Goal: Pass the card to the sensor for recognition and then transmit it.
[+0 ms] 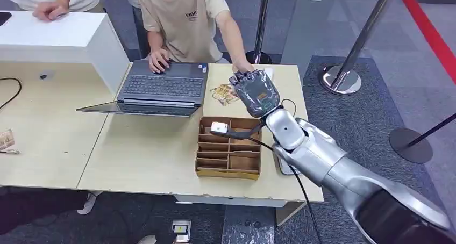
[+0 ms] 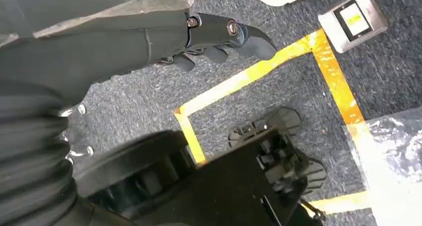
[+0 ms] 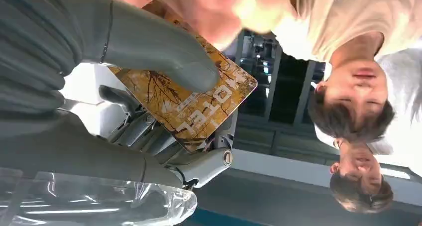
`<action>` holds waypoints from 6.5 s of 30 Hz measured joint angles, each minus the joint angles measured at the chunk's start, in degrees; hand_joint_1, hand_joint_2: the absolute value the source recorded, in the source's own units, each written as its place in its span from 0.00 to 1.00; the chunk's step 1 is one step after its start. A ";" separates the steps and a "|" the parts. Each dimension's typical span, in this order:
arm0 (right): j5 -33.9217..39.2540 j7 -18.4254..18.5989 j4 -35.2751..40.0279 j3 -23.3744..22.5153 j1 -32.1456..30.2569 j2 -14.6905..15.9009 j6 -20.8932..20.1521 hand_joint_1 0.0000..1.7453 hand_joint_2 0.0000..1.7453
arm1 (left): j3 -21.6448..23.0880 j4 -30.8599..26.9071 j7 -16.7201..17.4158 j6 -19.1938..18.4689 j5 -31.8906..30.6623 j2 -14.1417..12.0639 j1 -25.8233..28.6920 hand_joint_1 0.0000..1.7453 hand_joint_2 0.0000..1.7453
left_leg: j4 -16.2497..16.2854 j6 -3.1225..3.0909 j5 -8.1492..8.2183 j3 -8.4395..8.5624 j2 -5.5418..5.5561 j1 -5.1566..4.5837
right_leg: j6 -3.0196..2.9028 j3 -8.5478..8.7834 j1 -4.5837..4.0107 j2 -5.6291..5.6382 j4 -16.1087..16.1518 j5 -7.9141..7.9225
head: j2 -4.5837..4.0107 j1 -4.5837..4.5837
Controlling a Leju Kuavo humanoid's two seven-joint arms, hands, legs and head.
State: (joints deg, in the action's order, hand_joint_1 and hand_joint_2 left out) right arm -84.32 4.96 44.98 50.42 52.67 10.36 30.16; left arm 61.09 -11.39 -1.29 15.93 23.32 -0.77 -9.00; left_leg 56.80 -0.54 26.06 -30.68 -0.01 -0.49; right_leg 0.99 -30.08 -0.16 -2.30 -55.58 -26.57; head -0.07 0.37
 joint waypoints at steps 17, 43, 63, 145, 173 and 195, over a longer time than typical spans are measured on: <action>12.74 -2.34 -1.24 -2.23 -2.12 -0.83 3.54 0.00 1.00 | 0.11 0.00 1.46 1.90 0.22 -0.04 -0.01 0.00 1.00 | 0.00 0.00 0.00 0.00 0.00 0.00 | 0.00 0.00 0.00 0.00 0.01 0.00 | 0.00 0.00; 58.12 -14.01 30.27 -17.00 -33.98 -1.68 1.73 0.00 1.00 | -0.20 0.02 -2.62 2.23 5.14 -1.00 2.60 0.00 1.00 | -0.01 0.00 0.04 0.01 0.00 0.02 | -0.02 0.00 -0.02 0.01 0.02 -0.06 | 0.00 0.00; 55.89 -13.64 35.08 -18.27 -38.22 -1.66 1.33 0.00 1.00 | -1.03 0.02 -2.62 2.58 5.11 -1.31 2.63 0.00 1.00 | -0.01 0.00 0.04 0.02 -0.01 0.02 | -0.02 0.00 -0.02 0.01 0.02 -0.05 | 0.00 0.00; 29.07 -0.44 20.59 -12.46 -34.01 1.71 -1.53 0.28 1.00 | -1.42 0.02 -2.47 2.56 6.34 -1.33 2.48 0.00 1.00 | -0.01 -0.01 0.05 0.01 -0.01 0.01 | -0.02 -0.01 -0.02 0.02 0.03 -0.06 | 0.00 0.00; 27.93 0.50 19.17 -11.87 -33.42 2.78 -2.01 0.32 1.00 | -1.40 0.02 -0.72 4.28 6.32 0.18 1.91 0.00 1.00 | -0.01 -0.01 0.06 0.00 -0.01 0.01 | -0.02 -0.01 -0.01 0.02 0.03 -0.06 | 0.00 0.00; 24.07 2.80 18.89 -11.56 -32.84 3.48 -3.58 1.00 1.00 | -1.40 0.02 -0.83 4.28 6.84 0.61 1.91 0.00 1.00 | -0.01 -0.02 0.06 0.01 -0.02 0.01 | -0.02 -0.01 -0.01 0.02 0.04 -0.06 | 0.00 0.00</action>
State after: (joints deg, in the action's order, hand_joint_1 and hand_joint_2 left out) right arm -60.26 7.76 63.87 38.86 19.84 13.84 26.58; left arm 59.69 -11.37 -2.12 20.22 30.16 -0.15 -7.09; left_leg 56.80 -0.56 26.12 -30.67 -0.03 -0.49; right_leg 0.97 -30.09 -0.17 -2.28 -55.54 -26.63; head -0.07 0.37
